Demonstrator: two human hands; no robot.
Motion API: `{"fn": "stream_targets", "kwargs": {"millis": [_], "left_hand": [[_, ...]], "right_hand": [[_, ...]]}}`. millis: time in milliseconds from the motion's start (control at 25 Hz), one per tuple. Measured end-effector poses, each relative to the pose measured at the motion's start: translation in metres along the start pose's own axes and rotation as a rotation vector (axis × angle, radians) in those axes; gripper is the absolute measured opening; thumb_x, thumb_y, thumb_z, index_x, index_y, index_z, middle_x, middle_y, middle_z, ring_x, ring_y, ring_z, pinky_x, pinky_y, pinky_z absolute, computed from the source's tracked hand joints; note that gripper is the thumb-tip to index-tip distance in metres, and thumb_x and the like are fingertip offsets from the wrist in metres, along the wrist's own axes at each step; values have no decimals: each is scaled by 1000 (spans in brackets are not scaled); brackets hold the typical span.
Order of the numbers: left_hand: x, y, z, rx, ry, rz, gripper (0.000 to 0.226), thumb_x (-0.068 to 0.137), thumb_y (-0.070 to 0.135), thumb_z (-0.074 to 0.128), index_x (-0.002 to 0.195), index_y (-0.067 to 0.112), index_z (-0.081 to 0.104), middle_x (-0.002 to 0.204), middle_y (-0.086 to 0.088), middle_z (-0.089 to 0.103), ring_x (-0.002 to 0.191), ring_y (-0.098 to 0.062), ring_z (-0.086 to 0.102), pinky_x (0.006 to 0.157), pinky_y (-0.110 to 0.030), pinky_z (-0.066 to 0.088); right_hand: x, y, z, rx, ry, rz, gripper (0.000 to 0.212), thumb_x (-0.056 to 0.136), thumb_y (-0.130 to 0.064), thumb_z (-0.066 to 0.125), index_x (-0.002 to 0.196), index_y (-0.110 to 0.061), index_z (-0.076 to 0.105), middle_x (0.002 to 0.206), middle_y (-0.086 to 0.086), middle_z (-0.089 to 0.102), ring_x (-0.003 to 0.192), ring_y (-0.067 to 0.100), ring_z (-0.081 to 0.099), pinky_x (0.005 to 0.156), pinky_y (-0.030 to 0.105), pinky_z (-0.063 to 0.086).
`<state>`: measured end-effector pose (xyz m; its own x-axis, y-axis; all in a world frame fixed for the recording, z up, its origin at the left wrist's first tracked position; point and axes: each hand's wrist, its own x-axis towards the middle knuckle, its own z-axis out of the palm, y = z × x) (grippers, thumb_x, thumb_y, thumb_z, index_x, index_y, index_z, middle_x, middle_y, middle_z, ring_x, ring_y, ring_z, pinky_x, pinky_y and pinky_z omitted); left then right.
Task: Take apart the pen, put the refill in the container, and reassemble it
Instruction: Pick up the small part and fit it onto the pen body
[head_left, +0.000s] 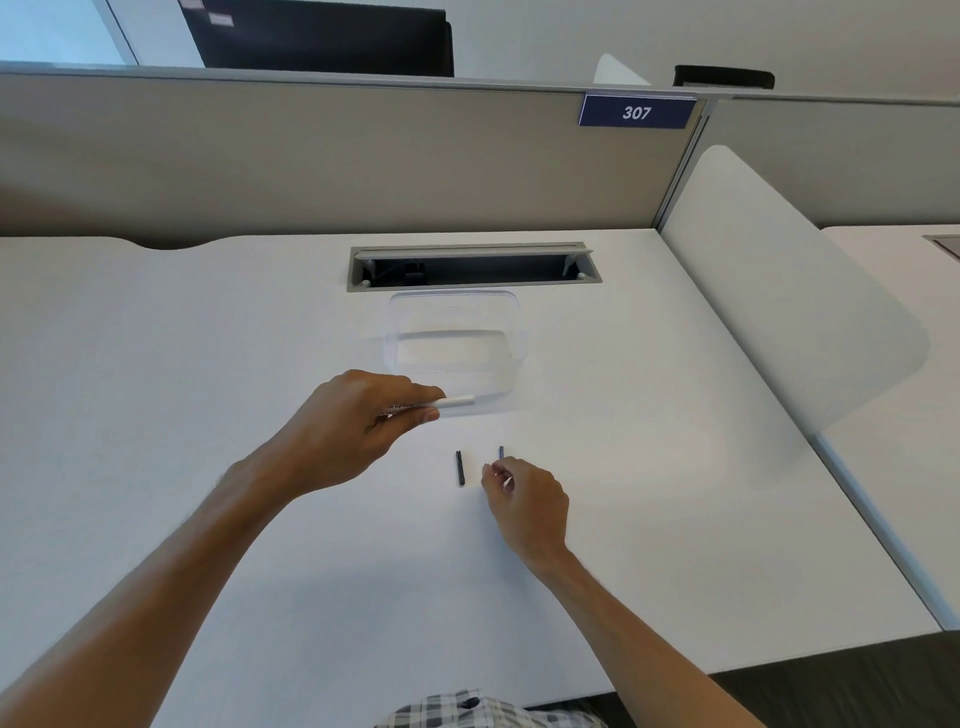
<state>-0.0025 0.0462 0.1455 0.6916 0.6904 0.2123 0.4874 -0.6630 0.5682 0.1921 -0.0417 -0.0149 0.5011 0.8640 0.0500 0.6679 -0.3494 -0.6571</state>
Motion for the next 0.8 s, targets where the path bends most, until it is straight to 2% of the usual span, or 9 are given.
{"fn": "stream_targets", "kwargs": {"millis": [160,240,400,520,640,800], "left_hand": [[1,4,6,-2,6,-16,24,93,31,60,114,26,70,85,21,67,71,-1,57,65,-26,44],[3,7,8,8,16,-17,24,93,31,59,113,25,70,84,23,65,71,-1,56,66,-26,44],[8,12,10,15,22,-9,25,93,31,59,113,24,70,86,17,69,73,-8,58,68,-32,49],[8,14,12,12,17,-2,25,93,33,57,113,24,70,82,13,69,72,-13,59,67,-38,50],[8,15,15,16,19,-5,25,93,34,57,114,26,70,79,13,67,70,-12,57,64,-37,49],[7,13,20,21,28,-23,24,93,34,58,113,27,70,72,22,60,67,-7,54,61,-29,44]], "right_hand": [[3,15,-18,-4,36,3,10,88,-30,62,81,-26,68,74,-12,68,64,8,61,58,25,43],[6,23,-24,-17,30,16,7,88,-32,64,88,-28,69,79,-13,69,68,9,62,62,26,45],[11,29,-22,-31,-27,42,19,87,-40,66,100,-26,69,91,-12,69,82,13,65,69,27,45],[9,26,-14,-44,-38,33,21,85,-44,67,91,-24,68,87,-11,68,81,14,63,66,28,44],[11,22,-7,-93,-47,23,24,84,-47,67,85,-23,66,83,-10,67,80,13,60,64,29,42],[16,18,-2,-111,-63,41,14,85,-36,64,84,-22,68,84,-9,70,82,16,63,66,30,47]]}}
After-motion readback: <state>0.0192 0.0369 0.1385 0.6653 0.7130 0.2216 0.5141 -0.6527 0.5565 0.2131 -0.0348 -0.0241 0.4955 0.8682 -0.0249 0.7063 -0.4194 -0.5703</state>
